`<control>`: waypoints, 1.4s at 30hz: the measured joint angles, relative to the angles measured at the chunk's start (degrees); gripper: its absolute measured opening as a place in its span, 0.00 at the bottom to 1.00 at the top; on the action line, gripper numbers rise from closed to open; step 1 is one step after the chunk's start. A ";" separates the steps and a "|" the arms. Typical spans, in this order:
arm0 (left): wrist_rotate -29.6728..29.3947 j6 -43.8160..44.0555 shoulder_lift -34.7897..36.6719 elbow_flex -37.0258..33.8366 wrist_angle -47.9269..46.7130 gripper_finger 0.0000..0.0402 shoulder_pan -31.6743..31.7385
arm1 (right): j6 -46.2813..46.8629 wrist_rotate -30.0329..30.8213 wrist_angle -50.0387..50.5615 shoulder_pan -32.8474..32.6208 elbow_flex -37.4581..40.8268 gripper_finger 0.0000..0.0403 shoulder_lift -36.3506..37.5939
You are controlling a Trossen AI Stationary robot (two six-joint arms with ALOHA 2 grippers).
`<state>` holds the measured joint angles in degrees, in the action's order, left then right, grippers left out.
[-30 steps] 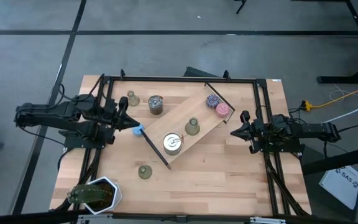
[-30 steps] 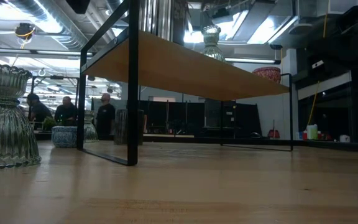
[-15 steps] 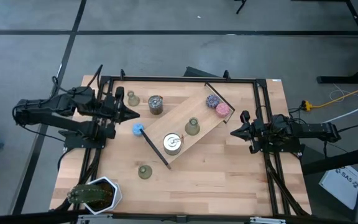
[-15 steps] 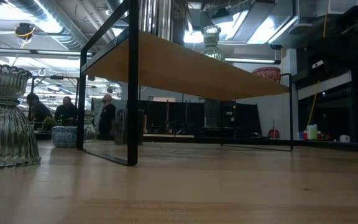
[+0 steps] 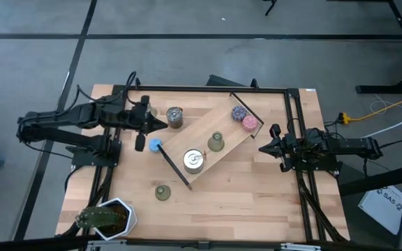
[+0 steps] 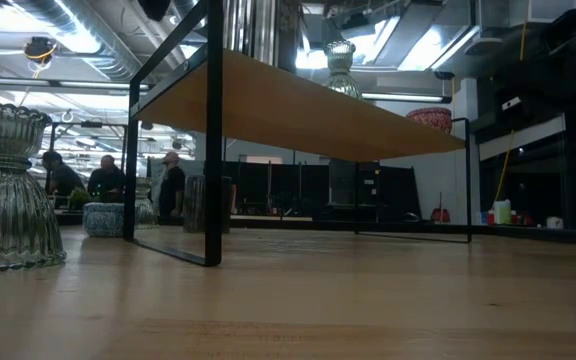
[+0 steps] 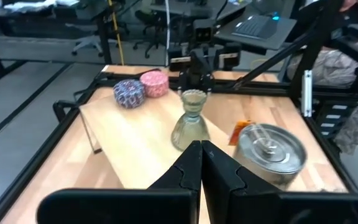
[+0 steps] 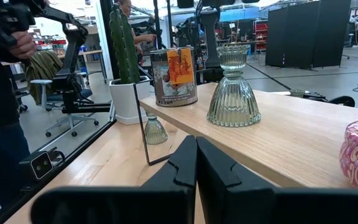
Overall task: Pick & Place candle stick holders
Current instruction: Put the silver scented candle on the shelf aligned with the other silver scented candle
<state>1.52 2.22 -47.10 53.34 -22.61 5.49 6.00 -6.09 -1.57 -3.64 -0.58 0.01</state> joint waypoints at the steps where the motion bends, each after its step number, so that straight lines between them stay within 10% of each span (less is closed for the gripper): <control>1: -0.01 0.00 -0.35 0.00 0.00 0.00 0.37 | 0.00 0.00 -0.02 0.02 0.00 0.02 0.00; 42: 3.04 -6.46 -23.20 13.64 -11.09 0.07 16.92 | 0.00 0.00 -0.02 0.00 0.00 0.02 0.00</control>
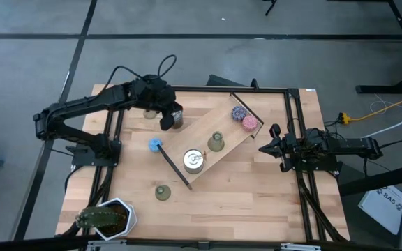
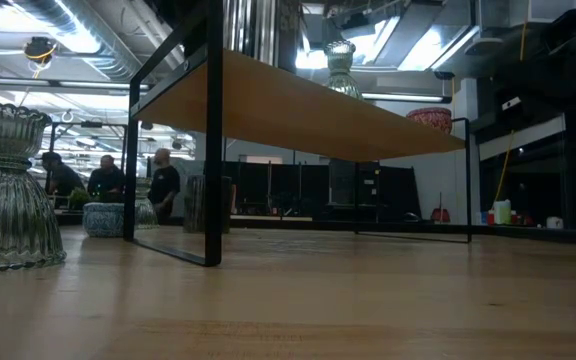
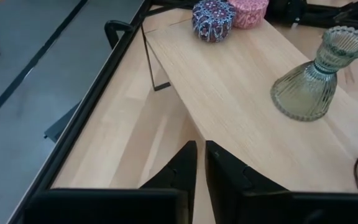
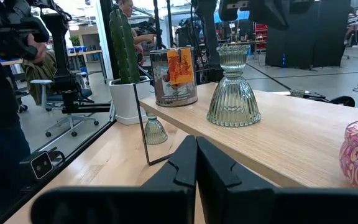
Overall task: Pick & Place candle stick holders
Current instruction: Put the silver scented candle on the shelf aligned with the other silver scented candle
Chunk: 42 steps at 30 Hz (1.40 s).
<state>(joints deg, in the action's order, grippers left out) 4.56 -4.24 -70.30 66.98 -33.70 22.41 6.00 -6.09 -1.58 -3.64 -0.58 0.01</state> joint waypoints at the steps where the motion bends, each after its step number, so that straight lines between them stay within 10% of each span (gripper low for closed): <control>1: -0.03 -0.12 0.00 0.00 0.01 0.08 0.01 | 0.00 0.00 0.00 0.01 0.00 0.02 0.00; 19: -10.90 1.14 0.00 0.02 -0.34 0.37 0.03 | 0.00 0.00 0.02 0.00 0.00 0.02 0.00; 42: -4.98 3.01 0.00 0.04 -6.62 0.73 0.01 | 0.00 0.00 0.00 0.00 0.00 0.02 0.00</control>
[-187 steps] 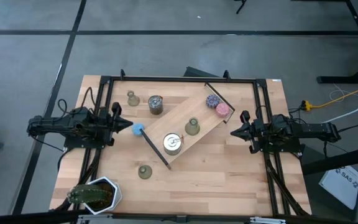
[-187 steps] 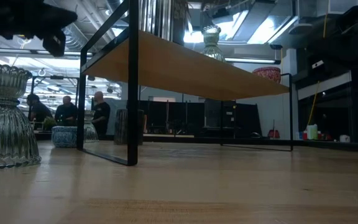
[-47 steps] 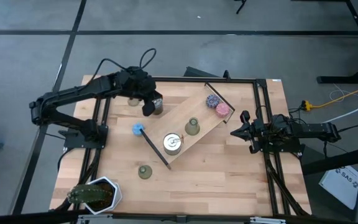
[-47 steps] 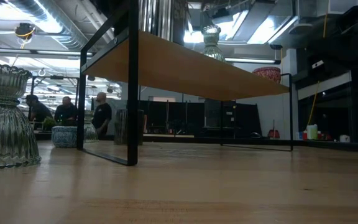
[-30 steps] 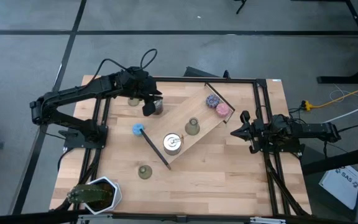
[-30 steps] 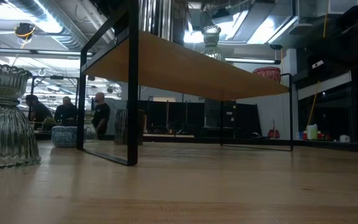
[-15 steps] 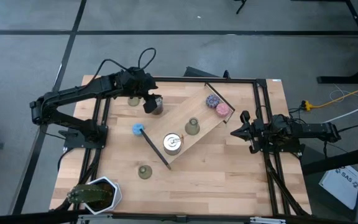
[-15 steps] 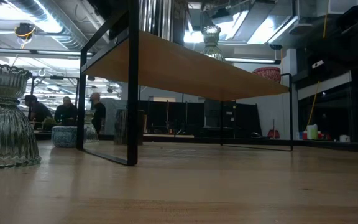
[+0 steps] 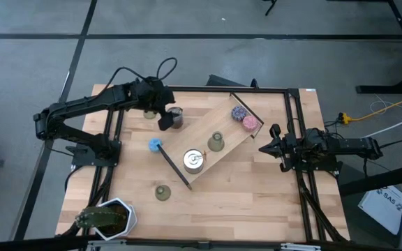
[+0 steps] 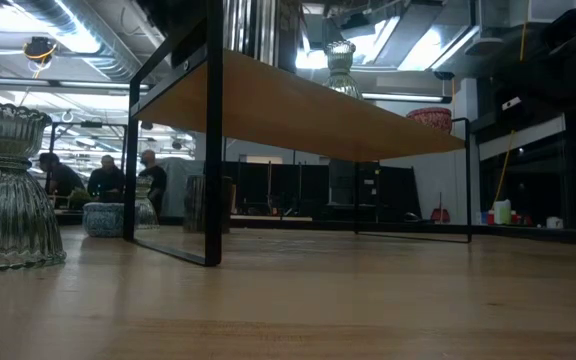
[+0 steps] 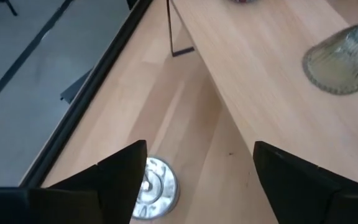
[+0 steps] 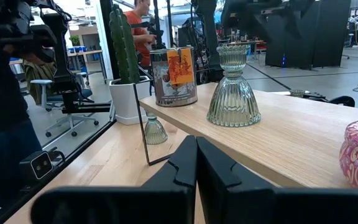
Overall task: Pick & Place candle stick holders
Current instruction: Put the silver scented candle on the shelf aligned with the other silver scented candle
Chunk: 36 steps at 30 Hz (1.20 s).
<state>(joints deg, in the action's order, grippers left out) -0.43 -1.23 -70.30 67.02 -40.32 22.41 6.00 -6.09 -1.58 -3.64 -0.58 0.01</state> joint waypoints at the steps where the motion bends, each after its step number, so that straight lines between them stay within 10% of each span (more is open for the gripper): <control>1: 0.03 -0.30 0.00 0.00 -0.30 0.74 0.00 | 0.00 0.00 0.00 0.00 0.00 0.02 0.00; 36: -1.53 -3.50 -6.50 0.02 -3.67 1.00 0.63 | 0.00 0.00 0.01 0.00 0.00 0.02 0.00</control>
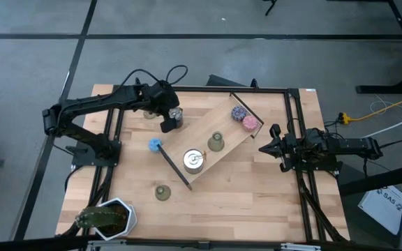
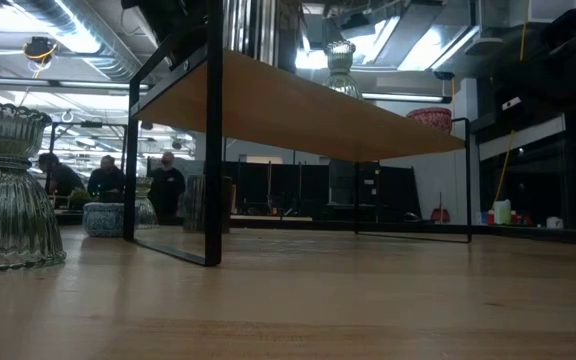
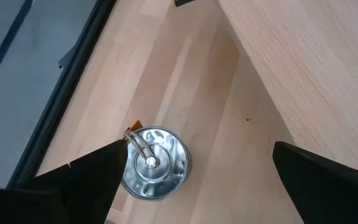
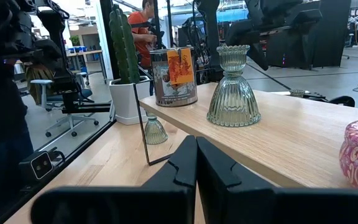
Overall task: Pick & Place candle stick holders
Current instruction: Put the silver scented candle on the shelf aligned with the other silver scented candle
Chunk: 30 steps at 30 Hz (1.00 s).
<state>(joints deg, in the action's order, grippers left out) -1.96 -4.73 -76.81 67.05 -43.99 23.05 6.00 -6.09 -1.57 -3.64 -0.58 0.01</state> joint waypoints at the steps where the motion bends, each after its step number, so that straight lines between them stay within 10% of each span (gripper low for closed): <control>1: 0.00 -0.07 0.01 0.00 -0.02 1.00 0.00 | 0.00 0.00 -0.01 0.00 0.00 0.02 0.00; 30: 3.15 7.96 -4.28 5.59 -4.15 1.00 3.10 | 0.00 0.00 0.01 0.00 0.00 0.02 0.00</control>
<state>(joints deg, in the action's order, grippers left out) 1.19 3.23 -81.09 72.64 -48.13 26.15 6.00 -6.09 -1.57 -3.63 -0.58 0.01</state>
